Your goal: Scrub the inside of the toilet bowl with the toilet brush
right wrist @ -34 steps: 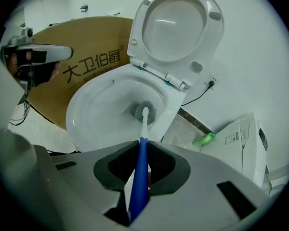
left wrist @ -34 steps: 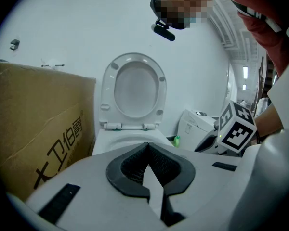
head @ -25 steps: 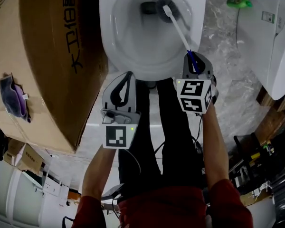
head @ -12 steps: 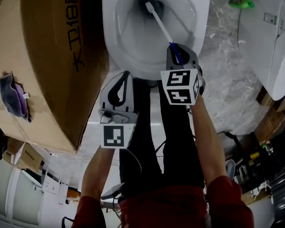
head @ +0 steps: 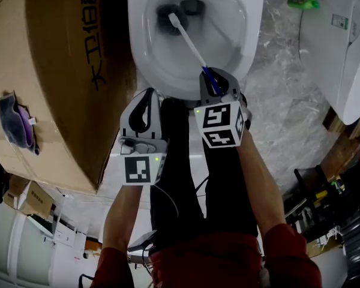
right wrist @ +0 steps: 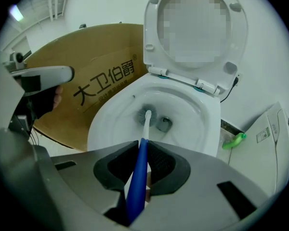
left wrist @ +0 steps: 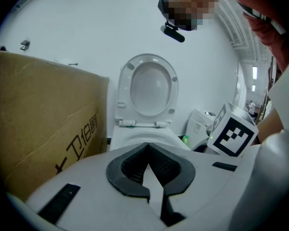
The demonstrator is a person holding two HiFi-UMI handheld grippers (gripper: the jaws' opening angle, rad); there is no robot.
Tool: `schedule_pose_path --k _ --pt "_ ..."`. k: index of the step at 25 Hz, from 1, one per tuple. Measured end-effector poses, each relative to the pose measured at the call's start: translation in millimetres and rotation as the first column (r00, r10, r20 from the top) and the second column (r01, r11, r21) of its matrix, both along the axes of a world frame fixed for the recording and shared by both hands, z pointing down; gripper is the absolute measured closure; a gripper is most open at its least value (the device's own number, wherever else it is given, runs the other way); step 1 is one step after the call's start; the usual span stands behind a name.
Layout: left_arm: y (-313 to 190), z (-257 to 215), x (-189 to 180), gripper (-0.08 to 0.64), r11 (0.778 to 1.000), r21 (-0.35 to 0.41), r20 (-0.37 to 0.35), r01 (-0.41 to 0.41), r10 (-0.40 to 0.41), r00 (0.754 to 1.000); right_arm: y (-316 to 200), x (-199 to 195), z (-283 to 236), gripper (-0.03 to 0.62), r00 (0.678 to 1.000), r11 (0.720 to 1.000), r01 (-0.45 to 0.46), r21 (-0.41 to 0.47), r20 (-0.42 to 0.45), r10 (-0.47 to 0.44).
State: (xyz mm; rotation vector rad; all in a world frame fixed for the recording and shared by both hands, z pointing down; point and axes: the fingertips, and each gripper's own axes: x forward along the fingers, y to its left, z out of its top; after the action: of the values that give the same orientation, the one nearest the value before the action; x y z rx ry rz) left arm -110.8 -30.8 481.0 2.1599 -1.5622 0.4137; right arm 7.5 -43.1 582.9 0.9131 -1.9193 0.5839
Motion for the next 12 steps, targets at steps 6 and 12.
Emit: schedule_pose_path --k 6,12 --pt "-0.4 0.2 4.2 0.548 1.000 0.001 -0.003 0.004 -0.004 1.000 48.8 5.9 -3.5 0.532 0.997 0.996 0.070 -0.054 -0.023 -0.071" --pt "-1.8 -6.6 13.3 0.548 1.000 0.012 0.000 -0.018 0.018 1.000 84.9 39.1 -3.1 0.532 0.990 0.988 0.105 -0.112 -0.078 -0.114"
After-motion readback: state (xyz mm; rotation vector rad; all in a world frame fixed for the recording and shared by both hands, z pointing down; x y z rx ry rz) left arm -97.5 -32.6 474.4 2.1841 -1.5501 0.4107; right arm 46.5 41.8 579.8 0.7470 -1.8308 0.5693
